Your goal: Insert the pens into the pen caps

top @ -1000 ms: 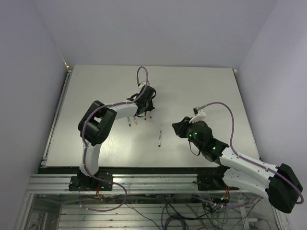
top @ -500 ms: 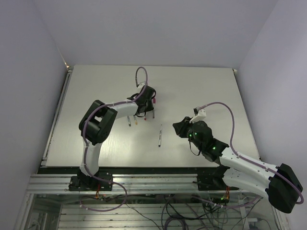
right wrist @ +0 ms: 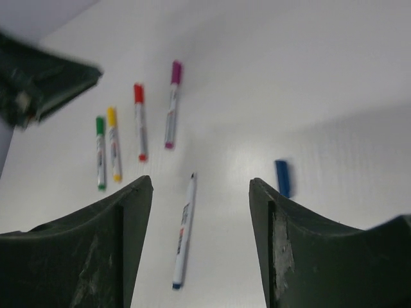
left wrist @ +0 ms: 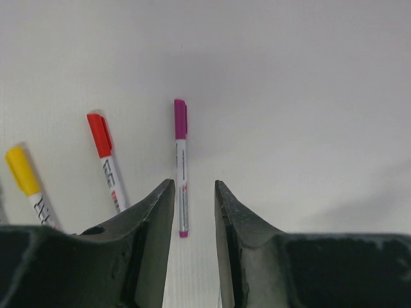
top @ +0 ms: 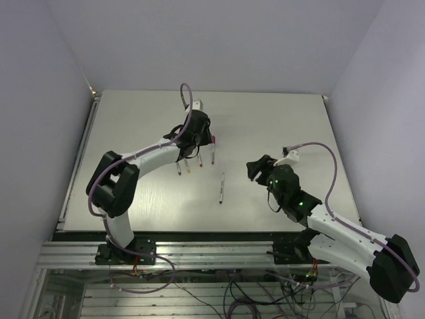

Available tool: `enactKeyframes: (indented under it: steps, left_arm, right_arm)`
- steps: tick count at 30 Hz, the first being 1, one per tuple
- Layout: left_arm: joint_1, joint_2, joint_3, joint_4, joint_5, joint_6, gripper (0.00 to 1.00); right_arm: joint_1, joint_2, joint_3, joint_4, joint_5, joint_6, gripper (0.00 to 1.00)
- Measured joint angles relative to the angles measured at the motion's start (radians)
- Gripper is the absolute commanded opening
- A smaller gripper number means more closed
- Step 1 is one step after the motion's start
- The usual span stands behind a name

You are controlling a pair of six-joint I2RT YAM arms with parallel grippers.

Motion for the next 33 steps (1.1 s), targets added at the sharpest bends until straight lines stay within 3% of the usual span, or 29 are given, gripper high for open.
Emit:
enactKeyframes:
  steps: [6,16,23,27,33]
  left_arm:
    - [-0.076,-0.086,-0.105,-0.001,-0.003,0.055,0.43]
    - [-0.298,-0.116,-0.200,-0.116,-0.031,0.102,0.50]
    - [-0.346,-0.101,-0.187,-0.196,-0.048,0.100,0.60]
    - [-0.357,-0.055,-0.149,-0.241,-0.053,0.098,0.73]
    - [-0.369,-0.025,-0.139,-0.270,-0.047,0.098,0.73]
  right_arm:
    - [-0.130,-0.033,0.008,-0.021,0.022,0.005,0.54]
    - [-0.144,-0.030,0.055,-0.140,0.107,-0.017,0.51]
    - [-0.144,-0.058,0.043,-0.151,0.111,-0.004,0.50]
    - [-0.144,-0.060,0.032,-0.151,0.103,0.003,0.49]
    - [-0.144,-0.065,0.016,-0.150,0.093,0.006,0.47]
